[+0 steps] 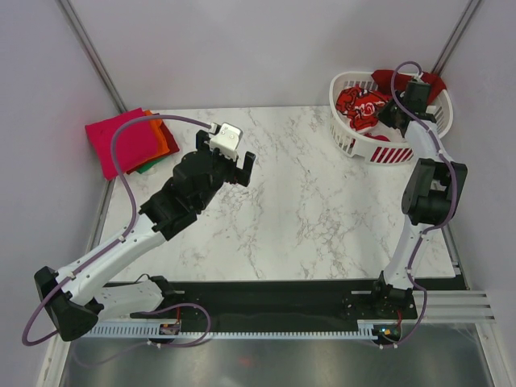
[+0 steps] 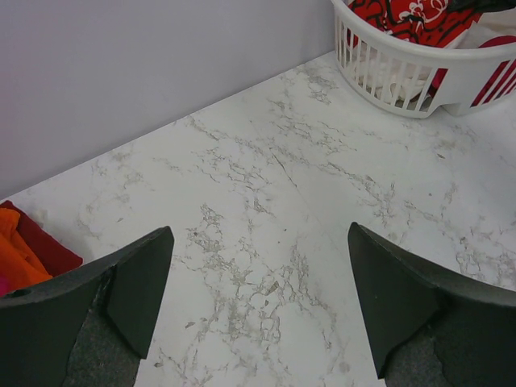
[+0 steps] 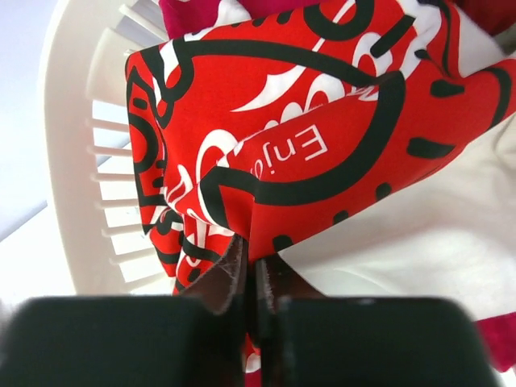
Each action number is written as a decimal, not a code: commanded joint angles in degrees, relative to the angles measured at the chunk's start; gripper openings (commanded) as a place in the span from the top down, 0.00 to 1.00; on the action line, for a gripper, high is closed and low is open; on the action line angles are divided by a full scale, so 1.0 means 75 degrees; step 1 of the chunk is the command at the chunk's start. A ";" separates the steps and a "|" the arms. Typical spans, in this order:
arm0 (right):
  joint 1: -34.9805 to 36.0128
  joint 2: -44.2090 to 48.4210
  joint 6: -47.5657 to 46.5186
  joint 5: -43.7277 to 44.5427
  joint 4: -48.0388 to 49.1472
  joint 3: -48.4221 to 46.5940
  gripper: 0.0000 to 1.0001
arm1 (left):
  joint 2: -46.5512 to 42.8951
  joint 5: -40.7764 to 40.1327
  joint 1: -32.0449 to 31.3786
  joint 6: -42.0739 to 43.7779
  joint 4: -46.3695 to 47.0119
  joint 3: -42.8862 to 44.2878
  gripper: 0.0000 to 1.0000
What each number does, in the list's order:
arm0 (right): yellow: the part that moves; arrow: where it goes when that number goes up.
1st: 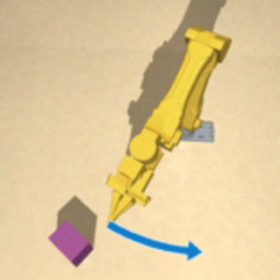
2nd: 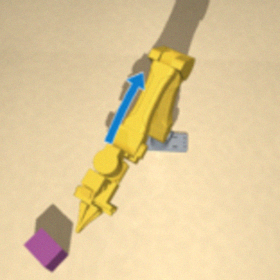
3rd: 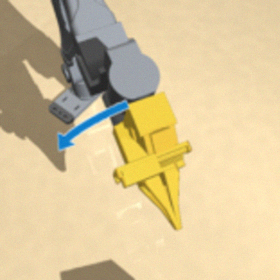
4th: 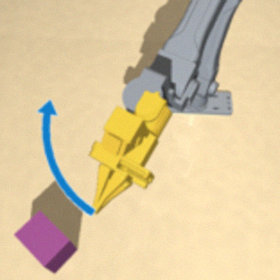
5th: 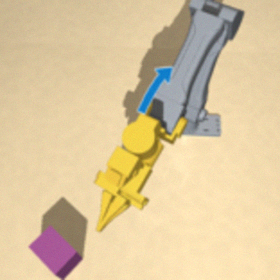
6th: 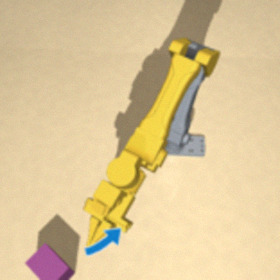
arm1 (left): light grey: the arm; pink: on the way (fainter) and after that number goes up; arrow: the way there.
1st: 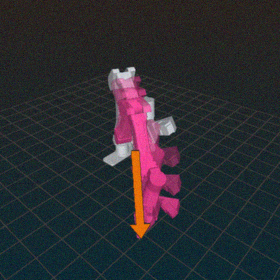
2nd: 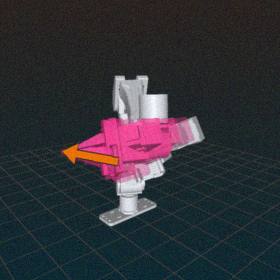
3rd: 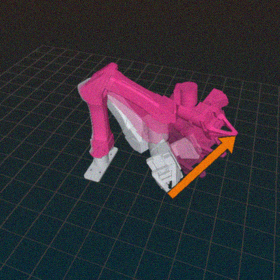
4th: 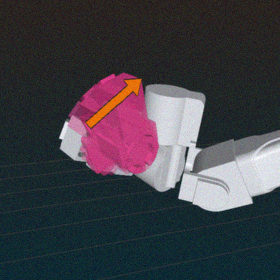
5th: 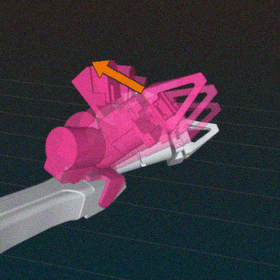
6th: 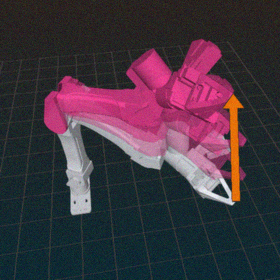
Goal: Fold and stack the t-shirts
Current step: Grab the tshirt from the pile, then move the tshirt to the center of the board
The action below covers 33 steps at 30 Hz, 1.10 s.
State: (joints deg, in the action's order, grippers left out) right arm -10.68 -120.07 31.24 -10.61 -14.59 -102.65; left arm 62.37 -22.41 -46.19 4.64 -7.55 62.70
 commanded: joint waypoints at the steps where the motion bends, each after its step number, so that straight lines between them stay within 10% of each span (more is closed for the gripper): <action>1: 0.0017 0.0106 -0.0123 0.0031 0.0024 -0.0469 1.00 | 0.0004 -0.0152 0.0007 0.0271 0.0315 -0.0004 0.04; 13: 0.1991 0.1698 -0.0720 -0.1188 -0.0155 -0.4953 1.00 | 0.0028 -0.0258 0.0007 0.0260 0.0315 0.0019 0.04; 17: 0.2314 0.2907 -0.0066 -0.0345 0.1440 -0.4314 1.00 | -0.0030 -0.0339 0.0007 0.0295 0.0327 0.0008 0.04; 19: 0.2314 0.3200 -0.0041 -0.0133 0.1220 -0.3930 0.76 | -0.0112 -0.0410 0.0007 0.0330 0.0327 0.0019 0.04; 21: 0.2326 0.3515 -0.0053 -0.0097 0.0904 -0.3285 0.12 | -0.0148 -0.0526 0.0019 0.0411 0.0327 0.0019 0.04; 22: 0.2326 0.3633 -0.0041 -0.0120 0.0821 -0.2447 0.02 | -0.0159 -0.0573 0.0019 0.0435 0.0327 0.0031 0.04; 33: 0.2911 0.3597 -0.0509 0.0876 -0.2334 0.2139 0.02 | -0.0464 -0.1395 0.0007 -0.1773 -0.2681 0.0687 0.00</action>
State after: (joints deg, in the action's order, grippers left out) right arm 9.32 -92.14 29.50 -5.89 -19.81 -95.00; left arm 59.92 -29.85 -46.19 1.17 -17.52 65.36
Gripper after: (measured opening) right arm 0.979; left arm 0.995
